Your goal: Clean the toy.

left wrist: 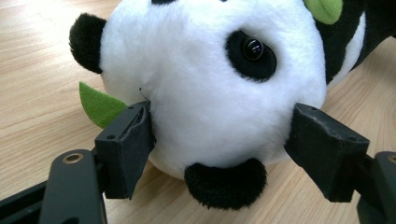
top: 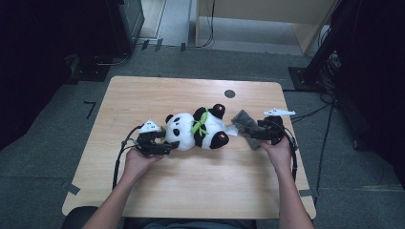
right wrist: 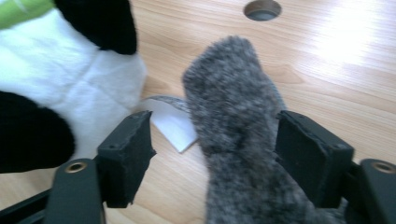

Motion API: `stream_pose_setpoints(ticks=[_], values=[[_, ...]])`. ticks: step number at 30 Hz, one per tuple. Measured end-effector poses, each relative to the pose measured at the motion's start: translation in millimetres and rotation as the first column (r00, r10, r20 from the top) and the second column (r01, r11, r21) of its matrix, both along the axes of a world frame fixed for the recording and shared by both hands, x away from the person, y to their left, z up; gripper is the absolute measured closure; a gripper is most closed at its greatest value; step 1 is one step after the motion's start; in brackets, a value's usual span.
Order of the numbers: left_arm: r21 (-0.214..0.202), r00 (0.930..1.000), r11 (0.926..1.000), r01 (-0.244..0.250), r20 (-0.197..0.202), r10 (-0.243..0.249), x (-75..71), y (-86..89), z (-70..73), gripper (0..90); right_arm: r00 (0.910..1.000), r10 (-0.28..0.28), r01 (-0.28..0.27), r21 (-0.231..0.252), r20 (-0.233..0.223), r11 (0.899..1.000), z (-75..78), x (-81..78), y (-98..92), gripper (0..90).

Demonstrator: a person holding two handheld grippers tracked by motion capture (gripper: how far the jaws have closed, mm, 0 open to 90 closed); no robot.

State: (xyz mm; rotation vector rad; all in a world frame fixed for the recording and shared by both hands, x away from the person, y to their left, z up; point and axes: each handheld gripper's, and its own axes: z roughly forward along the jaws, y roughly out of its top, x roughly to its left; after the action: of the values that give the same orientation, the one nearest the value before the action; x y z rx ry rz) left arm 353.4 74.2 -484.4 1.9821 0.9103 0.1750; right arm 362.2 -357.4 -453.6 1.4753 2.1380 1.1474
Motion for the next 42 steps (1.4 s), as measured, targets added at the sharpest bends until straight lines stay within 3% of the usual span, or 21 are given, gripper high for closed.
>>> stream_pose_setpoints(ticks=[9, 14, 17, 18, 23, 25, 26, 29, 31, 36, 42], values=[[-0.008, 1.0, 1.0, 0.003, -0.008, -0.003, -0.6, 0.1, 1.5, 24.2, 0.9954, 0.083, -0.083, -0.004, 0.049, 0.997, 9.6, -7.9, 22.8, 20.2], [-0.005, 0.9998, 1.0, 0.006, -0.017, -0.006, -0.2, -1.1, 5.0, 23.9, 0.9923, 0.101, -0.103, 0.029, 0.071, 0.994, 15.4, -14.4, 29.1, 19.4], [-0.01, 0.9997, 0.9999, 0.01, -0.02, -0.01, -0.4, -1.8, 5.9, 22.0, 0.9884, 0.122, -0.127, 0.058, 0.09, 0.99, 20.1, -19.3, 32.1, 16.9], [-0.01, 0.9997, 0.9999, 0.01, -0.021, -0.01, -0.4, -1.9, 5.9, 21.6, 0.9831, 0.15, -0.158, 0.079, 0.105, 0.984, 23.2, -23.1, 35.2, 15.9], [-0.016, 0.9997, 0.9998, 0.01, -0.021, -0.01, -0.4, -2.5, 6.2, 20.4, 0.9751, 0.19, -0.202, 0.099, 0.114, 0.974, 25.7, -29.8, 44.7, 15.2], [-0.018, 0.9998, 0.9998, 0.01, -0.02, -0.01, -0.5, -3.1, 6.1, 19.8, 0.9713, 0.208, -0.22, 0.103, 0.115, 0.97, 25.4, -31.5, 49.8, 15.2], [-0.019, 0.9997, 0.9998, 0.009, -0.021, -0.009, -0.5, -3.4, 6.1, 19.6, 0.9643, 0.24, -0.251, 0.098, 0.112, 0.963, 24.6, -32.9, 55.6, 16.9], [-0.023, 0.9996, 0.9997, 0.006, -0.026, -0.007, -0.4, -3.5, 6.3, 19.6, 0.9599, 0.255, -0.266, 0.088, 0.117, 0.96, 24.0, -33.6, 60.4, 16.9], [-0.022, 0.9997, 0.9997, 0.006, -0.024, -0.007, -0.4, -3.7, 6.2, 19.6, 0.9511, 0.286, -0.297, 0.092, 0.117, 0.95, 20.9, -33.1, 66.5, 17.3], [-0.018, 0.9999, 0.9998, 0.002, -0.011, -0.002, 0.0, -5.0, 4.7, 19.7, 0.9426, 0.318, -0.326, 0.07, 0.102, 0.943, 14.4, -31.6, 75.8, 17.7], [-0.031, 0.9999, 0.9995, -0.003, -0.014, 0.003, 1.7, -4.5, 4.0, 20.3, 0.9393, 0.327, -0.334, 0.049, 0.103, 0.941, 3.1, -25.8, 82.9, 17.8]])
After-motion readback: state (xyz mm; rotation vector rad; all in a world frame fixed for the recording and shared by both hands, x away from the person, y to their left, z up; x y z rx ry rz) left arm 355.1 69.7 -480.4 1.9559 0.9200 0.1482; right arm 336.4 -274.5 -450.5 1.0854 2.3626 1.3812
